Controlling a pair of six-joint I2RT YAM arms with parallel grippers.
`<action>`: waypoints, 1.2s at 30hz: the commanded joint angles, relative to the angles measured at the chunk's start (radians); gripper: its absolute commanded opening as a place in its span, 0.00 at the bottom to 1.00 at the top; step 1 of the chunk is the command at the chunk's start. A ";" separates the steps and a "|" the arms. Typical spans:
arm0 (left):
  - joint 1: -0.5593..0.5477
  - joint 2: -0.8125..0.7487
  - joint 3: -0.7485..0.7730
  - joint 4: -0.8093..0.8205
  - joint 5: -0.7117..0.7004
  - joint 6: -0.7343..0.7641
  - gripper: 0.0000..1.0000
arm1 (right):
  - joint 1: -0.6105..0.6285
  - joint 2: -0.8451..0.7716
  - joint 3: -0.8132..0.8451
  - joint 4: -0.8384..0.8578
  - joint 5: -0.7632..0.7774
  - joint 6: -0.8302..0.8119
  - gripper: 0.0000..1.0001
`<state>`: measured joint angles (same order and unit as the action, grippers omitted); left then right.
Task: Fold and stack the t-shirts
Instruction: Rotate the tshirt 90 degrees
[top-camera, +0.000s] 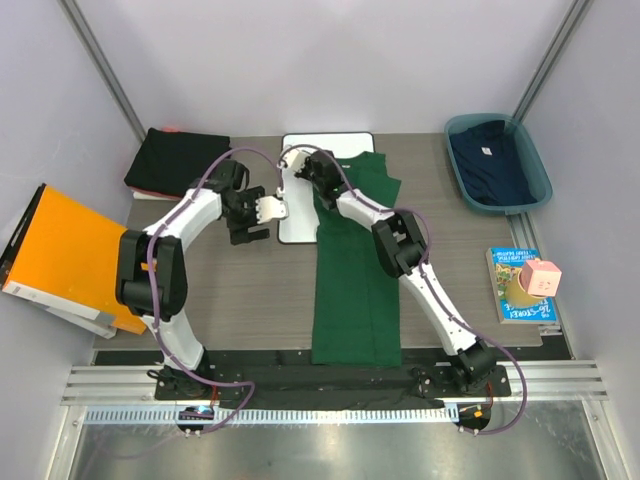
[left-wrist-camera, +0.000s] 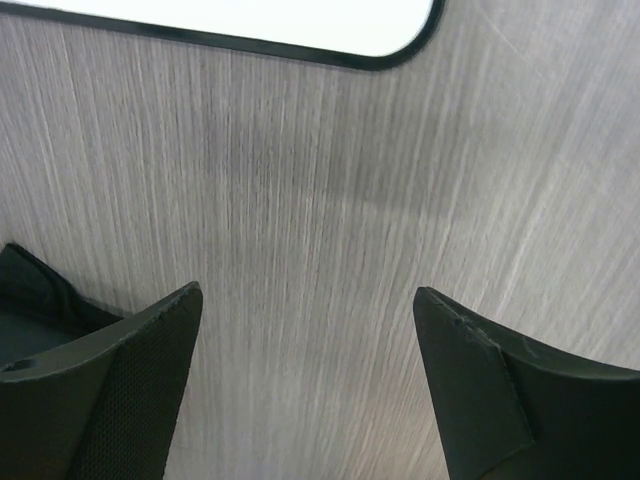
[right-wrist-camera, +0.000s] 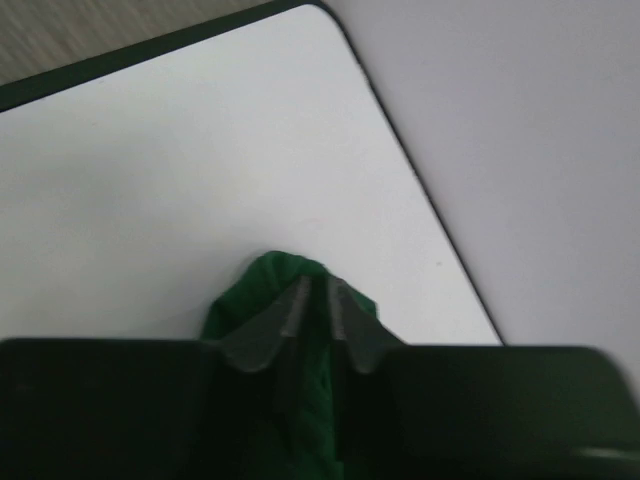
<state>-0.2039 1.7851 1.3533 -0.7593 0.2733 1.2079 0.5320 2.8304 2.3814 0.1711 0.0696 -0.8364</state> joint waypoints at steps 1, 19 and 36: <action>-0.023 -0.050 -0.066 0.204 -0.060 -0.128 0.88 | -0.017 -0.015 0.010 0.253 0.176 0.002 0.39; -0.101 -0.190 -0.014 0.361 0.293 -0.377 1.00 | -0.142 -0.941 -0.808 -0.251 -0.113 -0.070 0.86; -0.281 -0.685 -0.910 0.439 0.596 0.780 1.00 | -0.136 -2.084 -1.829 -1.151 -0.507 -0.995 0.89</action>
<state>-0.4564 1.1698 0.4831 -0.2848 0.7582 1.7164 0.3969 0.9005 0.6216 -0.7364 -0.3275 -1.5902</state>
